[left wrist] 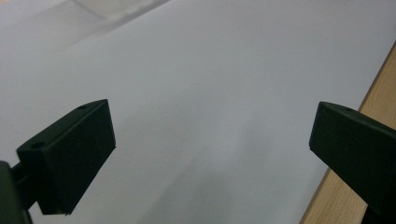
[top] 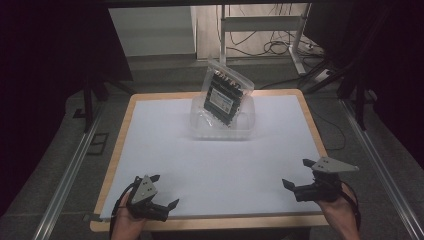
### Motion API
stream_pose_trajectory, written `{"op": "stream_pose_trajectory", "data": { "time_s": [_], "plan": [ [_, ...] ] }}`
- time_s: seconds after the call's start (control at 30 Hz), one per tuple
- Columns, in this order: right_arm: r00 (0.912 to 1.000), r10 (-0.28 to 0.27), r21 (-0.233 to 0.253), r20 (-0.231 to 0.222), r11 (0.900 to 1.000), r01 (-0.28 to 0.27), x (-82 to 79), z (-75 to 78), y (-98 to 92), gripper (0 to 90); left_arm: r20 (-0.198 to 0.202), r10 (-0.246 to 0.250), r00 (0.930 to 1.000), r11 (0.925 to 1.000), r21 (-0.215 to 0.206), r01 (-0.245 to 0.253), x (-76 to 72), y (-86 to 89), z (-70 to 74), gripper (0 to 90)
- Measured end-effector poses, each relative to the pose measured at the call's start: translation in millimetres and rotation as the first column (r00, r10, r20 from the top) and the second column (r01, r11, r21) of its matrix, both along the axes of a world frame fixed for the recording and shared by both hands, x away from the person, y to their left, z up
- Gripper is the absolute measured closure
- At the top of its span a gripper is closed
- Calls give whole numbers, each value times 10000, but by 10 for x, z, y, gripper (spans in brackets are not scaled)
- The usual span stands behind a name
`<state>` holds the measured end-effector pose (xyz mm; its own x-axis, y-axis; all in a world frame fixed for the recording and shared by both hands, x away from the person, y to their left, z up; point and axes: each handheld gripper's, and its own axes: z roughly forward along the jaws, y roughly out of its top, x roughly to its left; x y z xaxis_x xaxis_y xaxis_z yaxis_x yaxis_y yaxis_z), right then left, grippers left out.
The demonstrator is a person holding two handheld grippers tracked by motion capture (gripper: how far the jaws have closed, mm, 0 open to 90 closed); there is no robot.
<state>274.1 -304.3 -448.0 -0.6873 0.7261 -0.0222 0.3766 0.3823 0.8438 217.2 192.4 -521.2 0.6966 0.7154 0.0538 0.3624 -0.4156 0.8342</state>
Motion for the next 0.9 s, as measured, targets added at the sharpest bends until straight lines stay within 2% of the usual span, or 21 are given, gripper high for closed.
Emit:
{"op": "stream_pose_trajectory", "data": {
  "time_s": [0.3,0.43,0.7,0.9],
  "plan": [
    [9995,-315,-139,21,9994,315,-128,-153,-130,1,-25,6,10000,10000,12,-6,4,-5,-3,2],
    [9990,-436,-529,-74,9977,432,-179,-241,-175,0,-35,-4,10000,10000,84,4,7,-11,-5,2],
    [9970,-532,-728,-565,9961,490,-224,-387,-236,2,-38,12,10000,9999,162,-11,14,-18,-12,2],
    [9944,-379,-1237,-983,9920,256,-202,-492,-234,4,-65,9,10000,9996,275,-7,18,-23,-23,1]
  ]
}}
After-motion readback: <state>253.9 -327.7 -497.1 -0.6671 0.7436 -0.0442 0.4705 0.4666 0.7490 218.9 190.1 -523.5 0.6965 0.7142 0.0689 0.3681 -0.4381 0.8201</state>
